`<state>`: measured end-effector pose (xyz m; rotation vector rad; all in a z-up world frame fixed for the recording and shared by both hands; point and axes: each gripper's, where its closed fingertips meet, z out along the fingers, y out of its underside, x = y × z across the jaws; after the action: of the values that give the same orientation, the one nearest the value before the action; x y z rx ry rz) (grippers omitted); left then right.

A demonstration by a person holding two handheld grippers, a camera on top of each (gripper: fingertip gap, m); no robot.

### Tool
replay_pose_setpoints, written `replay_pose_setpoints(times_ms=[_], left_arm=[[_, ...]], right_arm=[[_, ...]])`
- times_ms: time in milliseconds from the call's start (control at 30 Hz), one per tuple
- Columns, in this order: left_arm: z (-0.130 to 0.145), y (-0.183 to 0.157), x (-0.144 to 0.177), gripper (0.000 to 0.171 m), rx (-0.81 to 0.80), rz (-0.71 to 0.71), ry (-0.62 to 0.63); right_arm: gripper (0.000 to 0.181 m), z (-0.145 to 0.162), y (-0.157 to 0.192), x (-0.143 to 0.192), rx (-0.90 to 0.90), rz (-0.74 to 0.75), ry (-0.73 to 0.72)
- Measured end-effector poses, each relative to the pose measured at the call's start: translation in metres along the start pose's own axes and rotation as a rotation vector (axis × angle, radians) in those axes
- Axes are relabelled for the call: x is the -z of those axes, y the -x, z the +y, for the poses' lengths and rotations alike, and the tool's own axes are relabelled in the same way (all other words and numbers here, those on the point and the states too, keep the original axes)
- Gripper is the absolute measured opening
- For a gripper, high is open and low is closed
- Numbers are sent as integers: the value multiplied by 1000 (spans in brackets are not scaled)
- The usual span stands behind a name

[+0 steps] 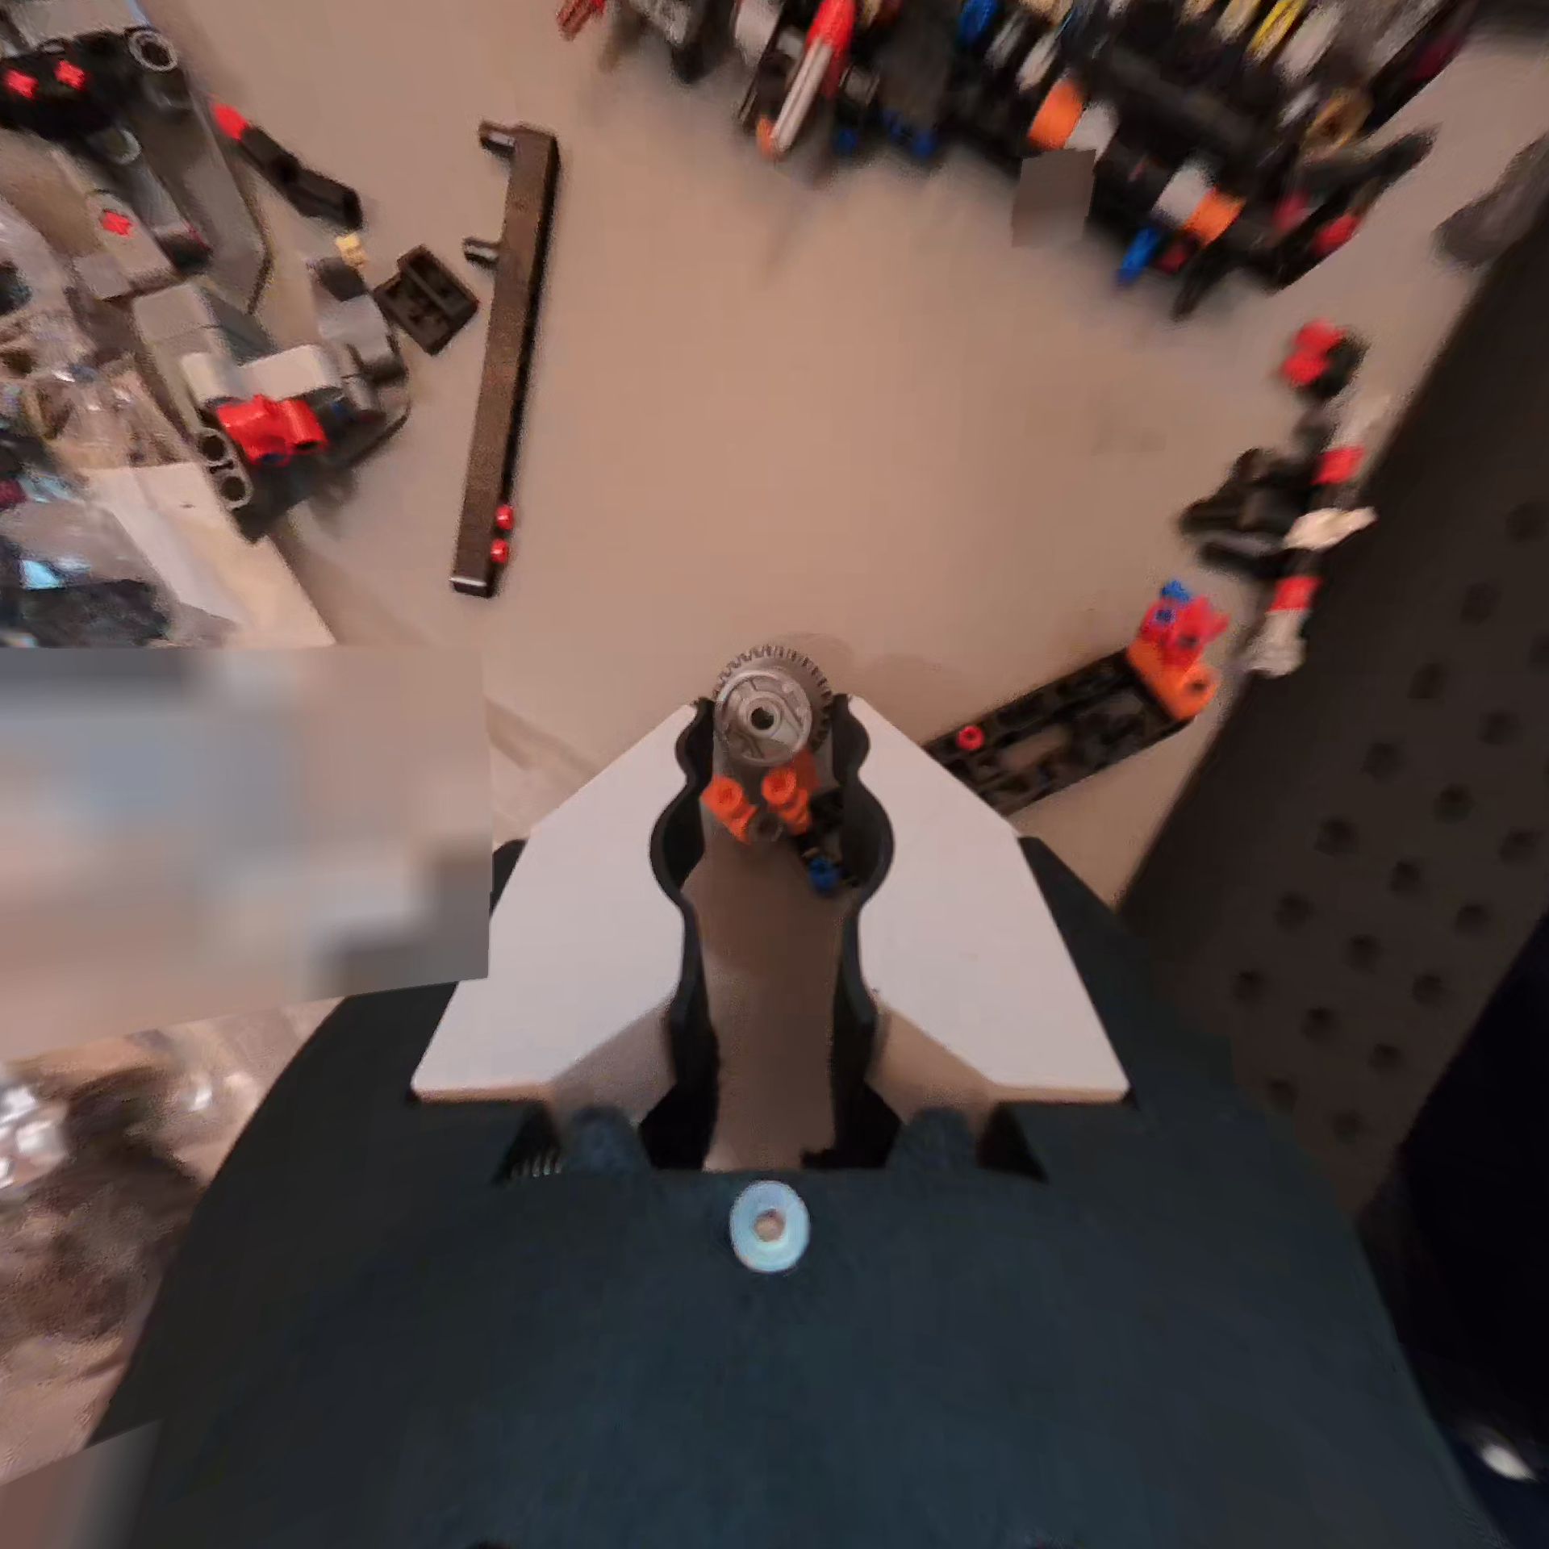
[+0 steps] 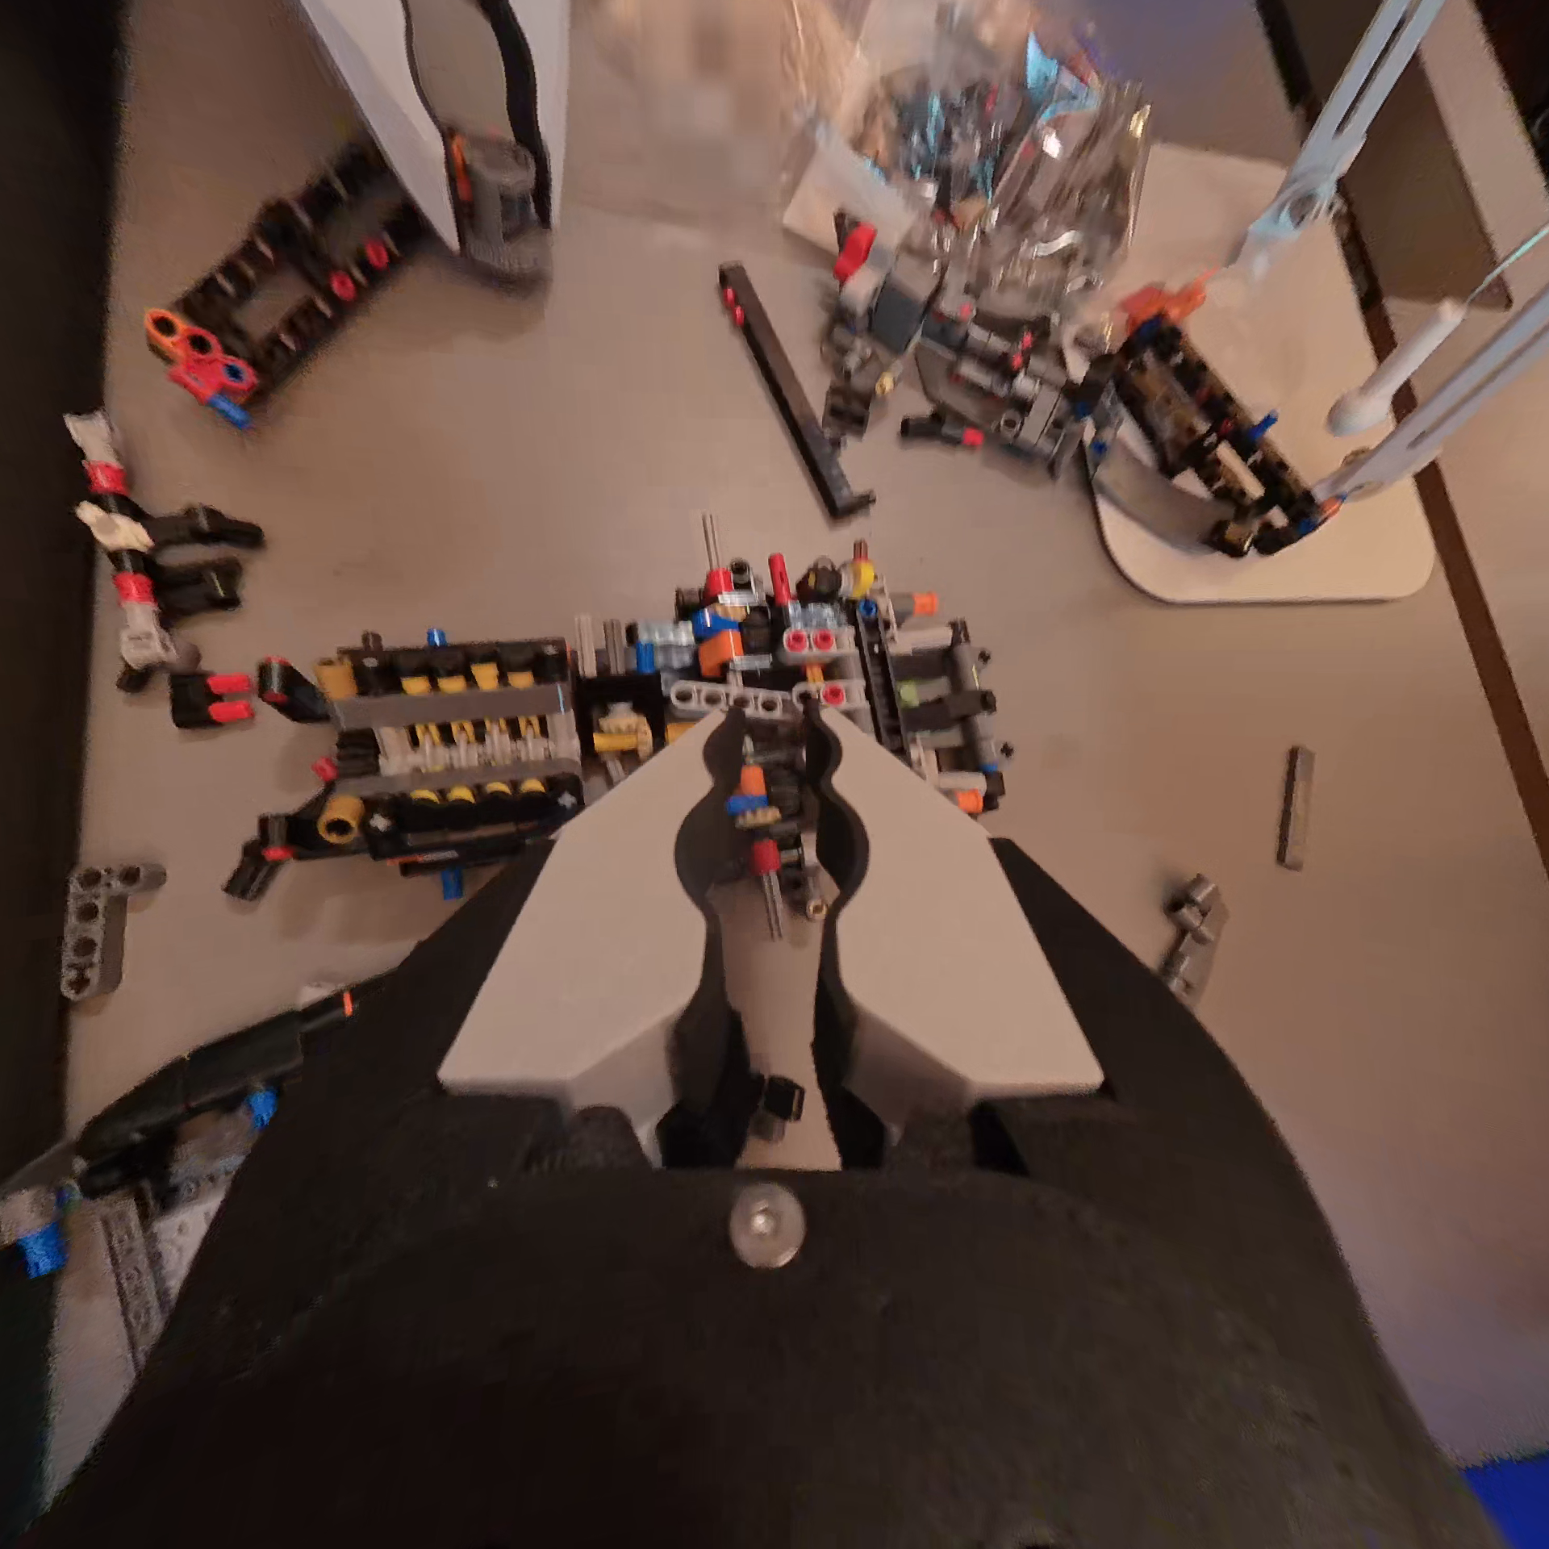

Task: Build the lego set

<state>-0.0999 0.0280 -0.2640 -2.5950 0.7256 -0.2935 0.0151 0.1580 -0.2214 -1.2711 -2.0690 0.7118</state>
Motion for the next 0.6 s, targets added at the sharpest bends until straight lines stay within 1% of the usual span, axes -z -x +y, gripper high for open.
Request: replay_pose_setpoints(times_ms=[33, 133, 167, 300, 333, 367, 400, 467, 533, 600], left_arm=[[-4, -4, 3, 26, 34, 51, -37], [-21, -2, 12, 26, 93, 97, -159], [-27, -5, 15, 26, 128, 148, -190], [-57, -28, 37, 26, 280, 506, -339], [-65, -31, 43, 26, 280, 560, -392], [-72, -32, 47, 26, 270, 584, -439], [-76, -33, 48, 25, 268, 602, -454], [-78, -37, 42, 26, 285, 618, -417], [-77, -43, 36, 26, 281, 636, -369], [-79, -45, 35, 26, 243, 611, -374]], right_arm=[[13, -7, 1, 0, 0, 3, -21], [17, -36, 13, -4, 38, 2, -90], [19, -47, 20, -7, 57, -11, -112], [31, -83, 48, -28, 147, -36, -145], [31, -89, 54, -35, 166, -40, -140], [32, -93, 60, -42, 188, -41, -127], [33, -94, 63, -48, 211, -32, -107], [30, -95, 62, -55, 243, 7, -82], [9, -93, 60, -55, 264, 36, -74], [8, -90, 61, -52, 253, 15, -82]])
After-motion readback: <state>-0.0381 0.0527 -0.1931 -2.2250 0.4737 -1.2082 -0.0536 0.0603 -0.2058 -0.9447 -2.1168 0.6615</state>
